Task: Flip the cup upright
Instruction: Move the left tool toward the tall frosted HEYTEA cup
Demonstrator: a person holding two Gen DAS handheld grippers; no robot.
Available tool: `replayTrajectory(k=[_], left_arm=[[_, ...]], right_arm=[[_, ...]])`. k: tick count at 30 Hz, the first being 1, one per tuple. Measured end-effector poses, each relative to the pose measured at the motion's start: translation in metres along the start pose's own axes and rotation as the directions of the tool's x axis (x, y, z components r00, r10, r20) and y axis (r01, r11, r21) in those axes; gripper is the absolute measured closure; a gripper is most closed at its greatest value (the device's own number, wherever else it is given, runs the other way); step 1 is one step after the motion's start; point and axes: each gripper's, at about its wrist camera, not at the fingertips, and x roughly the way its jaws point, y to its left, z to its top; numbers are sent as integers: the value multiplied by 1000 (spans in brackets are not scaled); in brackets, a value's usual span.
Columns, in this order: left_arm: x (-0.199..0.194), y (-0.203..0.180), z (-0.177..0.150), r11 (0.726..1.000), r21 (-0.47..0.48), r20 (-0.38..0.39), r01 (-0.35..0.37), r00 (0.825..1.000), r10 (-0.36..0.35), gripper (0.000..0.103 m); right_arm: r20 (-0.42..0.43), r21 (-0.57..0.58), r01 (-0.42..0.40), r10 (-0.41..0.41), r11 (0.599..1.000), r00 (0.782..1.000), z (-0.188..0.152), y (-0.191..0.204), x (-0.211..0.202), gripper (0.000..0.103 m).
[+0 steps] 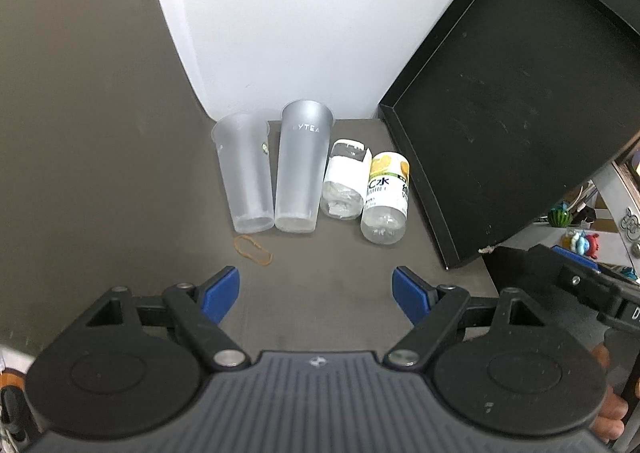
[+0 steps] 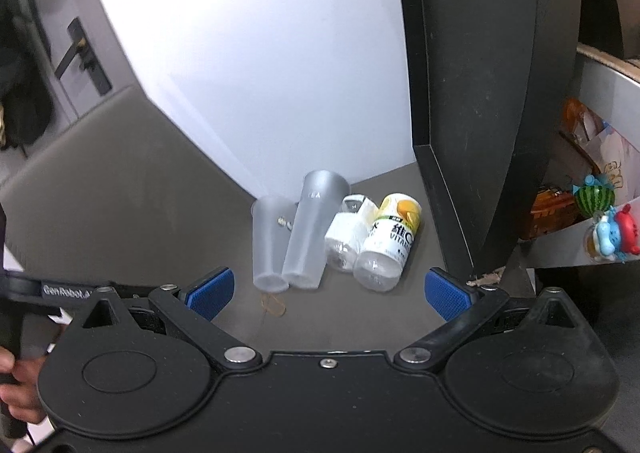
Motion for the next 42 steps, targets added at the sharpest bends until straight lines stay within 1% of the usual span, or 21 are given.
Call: replayTrajectory(k=[6,11,15,18,22,30,37,42], left_arm=[[16,0,17,1000,-1,-1,3,1000,-3,21],[31,0,31,1000,7,-3,0,1000,0,21],[44,5,44,1000,9,-3,-7,1000,7,21],[54,8,52,1000,14,-7,-4,1000,5,24],[67,9,61,1000,30,-15,-1,1000,2,24],[103,4,74,998,54,-39,-8,999,10,24],[138,2,83,998,63,-52,-16,998,19,32],[164,3,89,999,53,-69,-14,997,17,33]], right_arm=[[-5,37,-6,6,999,1000,11,-9,17,0],[-8,57,-12,13,998,1000,13,-12,31,0],[3,94,-24,24,995,1000,13,-17,41,0],[16,105,-26,25,994,1000,9,-21,47,0],[18,139,-36,34,990,999,3,-29,54,0],[10,218,-29,28,976,1000,-6,-49,70,0],[-6,274,-22,24,961,1000,-19,-57,88,0],[-14,260,-7,11,966,1000,-21,-56,96,0]])
